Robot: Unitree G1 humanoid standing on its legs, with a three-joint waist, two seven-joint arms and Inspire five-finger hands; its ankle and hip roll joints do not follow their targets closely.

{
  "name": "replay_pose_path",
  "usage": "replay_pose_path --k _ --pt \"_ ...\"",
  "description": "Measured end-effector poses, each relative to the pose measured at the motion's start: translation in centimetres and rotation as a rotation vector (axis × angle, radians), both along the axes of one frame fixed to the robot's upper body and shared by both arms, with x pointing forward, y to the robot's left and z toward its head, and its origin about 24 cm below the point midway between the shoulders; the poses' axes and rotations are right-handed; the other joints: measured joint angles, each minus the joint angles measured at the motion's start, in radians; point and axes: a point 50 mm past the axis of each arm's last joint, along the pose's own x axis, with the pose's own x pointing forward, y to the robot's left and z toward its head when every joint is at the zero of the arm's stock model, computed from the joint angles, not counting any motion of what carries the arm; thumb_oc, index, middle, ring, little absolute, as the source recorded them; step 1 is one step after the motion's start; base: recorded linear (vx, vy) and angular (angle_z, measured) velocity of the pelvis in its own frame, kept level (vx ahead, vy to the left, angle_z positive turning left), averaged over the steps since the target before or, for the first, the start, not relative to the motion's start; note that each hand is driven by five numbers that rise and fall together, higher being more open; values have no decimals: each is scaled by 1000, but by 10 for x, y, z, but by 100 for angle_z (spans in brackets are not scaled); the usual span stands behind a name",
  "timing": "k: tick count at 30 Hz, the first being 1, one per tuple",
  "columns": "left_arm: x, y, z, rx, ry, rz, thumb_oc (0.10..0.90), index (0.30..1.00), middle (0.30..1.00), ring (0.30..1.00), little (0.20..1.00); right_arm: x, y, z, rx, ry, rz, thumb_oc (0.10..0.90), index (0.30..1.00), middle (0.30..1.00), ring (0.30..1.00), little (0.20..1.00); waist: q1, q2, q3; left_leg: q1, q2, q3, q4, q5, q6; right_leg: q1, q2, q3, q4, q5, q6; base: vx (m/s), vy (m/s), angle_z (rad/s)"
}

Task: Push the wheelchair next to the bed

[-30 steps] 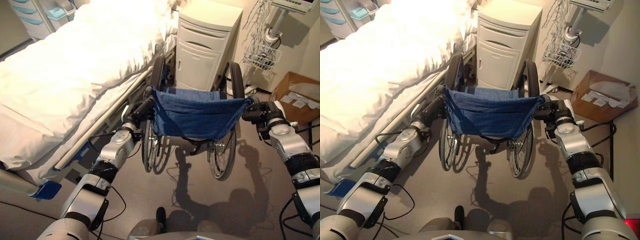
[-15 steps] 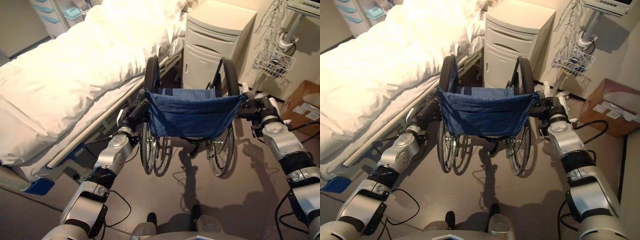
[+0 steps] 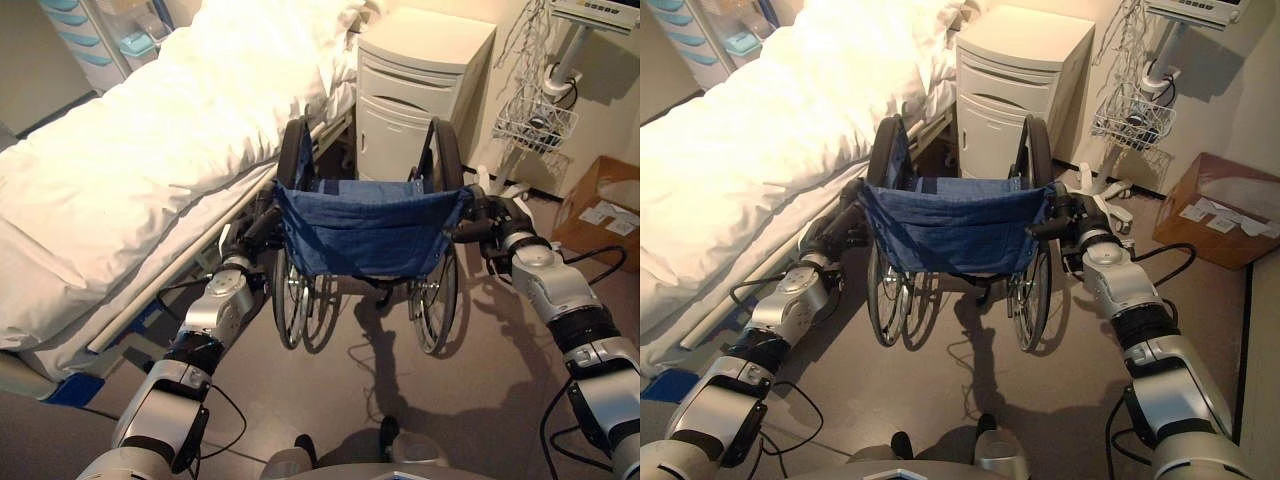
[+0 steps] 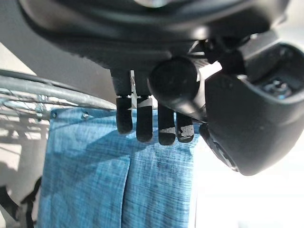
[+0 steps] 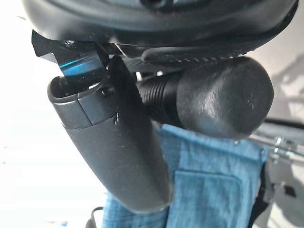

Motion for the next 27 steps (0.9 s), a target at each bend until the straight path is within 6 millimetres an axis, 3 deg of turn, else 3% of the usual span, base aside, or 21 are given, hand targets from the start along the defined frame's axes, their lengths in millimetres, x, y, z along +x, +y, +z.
replay_pose_path --k 6,13,21,22,23,25,26,27 --pt "0 2 1 0 -5 -8 400 300 300 300 300 -1 0 0 0 -6 4 800 900 900 900 900 8 19 1 44 10 -4 -85 -4 -2 -9 17 14 0 11 -8 62 133 -8" --pt "1 2 2 -1 -18 -12 400 300 300 300 300 -3 -2 3 -10 -19 6 800 900 900 900 900 4 20 0 84 -30 7 -161 14 22 -1 -5 28 -30 35 21 47 109 -10" --pt "2 2 6 5 -38 -11 400 300 300 300 300 -3 -3 5 -9 -31 7 800 900 900 900 900 4 17 -2 94 -32 8 -179 15 24 9 -3 32 -52 40 24 25 64 -1" --pt "2 2 6 5 -38 -12 413 319 319 319 319 -3 -3 5 -9 -33 6 800 900 900 900 900 4 17 -2 94 -32 8 -179 15 24 10 -2 31 -55 41 23 26 46 1" --pt "2 2 6 5 -40 -13 472 408 408 408 408 -3 -3 6 -8 -34 4 800 900 900 900 900 4 17 -2 94 -32 8 -179 15 24 10 -2 31 -55 41 23 0 0 0" --pt "2 2 6 5 -40 -13 463 394 394 394 394 -3 -3 6 -8 -34 3 800 900 900 900 900 4 17 -2 93 -32 8 -179 15 24 10 -2 30 -55 41 23 0 0 0" --pt "2 2 6 5 -40 -14 413 319 319 319 319 -3 -3 6 -8 -34 2 800 900 900 900 900 5 17 -2 93 -32 7 -179 15 24 11 -2 30 -55 41 23 0 0 0" --pt "2 2 6 5 -40 -15 408 312 312 312 312 -3 -4 5 -7 -33 0 800 900 900 900 900 5 17 -2 93 -32 7 -179 15 24 11 -2 29 -55 41 23 0 0 0"
